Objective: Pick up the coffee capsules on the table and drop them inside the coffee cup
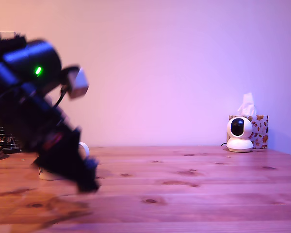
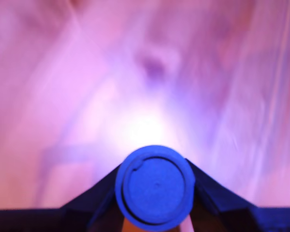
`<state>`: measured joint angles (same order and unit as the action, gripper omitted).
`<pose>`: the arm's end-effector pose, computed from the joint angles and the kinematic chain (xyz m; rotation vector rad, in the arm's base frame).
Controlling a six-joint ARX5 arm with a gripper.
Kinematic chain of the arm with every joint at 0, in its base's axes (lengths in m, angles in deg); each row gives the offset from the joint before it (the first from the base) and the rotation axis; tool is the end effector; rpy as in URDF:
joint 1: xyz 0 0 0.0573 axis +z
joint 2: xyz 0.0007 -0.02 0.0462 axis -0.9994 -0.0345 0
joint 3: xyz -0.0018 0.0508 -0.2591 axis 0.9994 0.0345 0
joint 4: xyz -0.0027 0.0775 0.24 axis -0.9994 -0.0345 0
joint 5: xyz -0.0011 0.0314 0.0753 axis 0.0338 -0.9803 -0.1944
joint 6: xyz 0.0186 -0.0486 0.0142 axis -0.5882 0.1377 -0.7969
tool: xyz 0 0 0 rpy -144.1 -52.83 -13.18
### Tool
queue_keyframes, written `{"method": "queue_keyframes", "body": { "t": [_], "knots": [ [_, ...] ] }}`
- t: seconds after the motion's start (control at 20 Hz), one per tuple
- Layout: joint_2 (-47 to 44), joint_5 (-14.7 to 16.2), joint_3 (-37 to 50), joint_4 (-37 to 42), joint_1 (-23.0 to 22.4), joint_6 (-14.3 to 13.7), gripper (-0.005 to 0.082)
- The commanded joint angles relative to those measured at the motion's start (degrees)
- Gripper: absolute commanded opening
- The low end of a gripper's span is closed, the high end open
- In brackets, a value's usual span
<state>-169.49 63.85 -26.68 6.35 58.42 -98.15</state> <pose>0.2362 -0.1500 0.1443 0.3799 0.8268 -1.1343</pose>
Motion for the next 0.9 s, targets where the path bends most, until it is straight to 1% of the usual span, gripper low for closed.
{"method": "queue_keyframes", "body": {
  "t": [0.0,0.2,0.35,0.45,0.65,0.75,0.85],
  "knots": [
    [2.45,-0.13,-1.22,0.09,0.04,0.61,0.0231],
    [6.19,-0.87,-4.31,0.22,1.49,4.61,0.0231],
    [9.11,-1.81,-6.08,0.48,2.99,6.6,0.0231],
    [10.84,-3.78,-7.15,0.5,4.33,7.41,0.0231],
    [13.05,-7.43,-8.33,0.55,7.74,8.04,0.0231],
    [13.07,-8.61,-8.94,0.48,9.33,10.56,0.0231],
    [13.07,-9.81,-9.22,0.46,10.6,12.09,0.0231]
  ]
}}
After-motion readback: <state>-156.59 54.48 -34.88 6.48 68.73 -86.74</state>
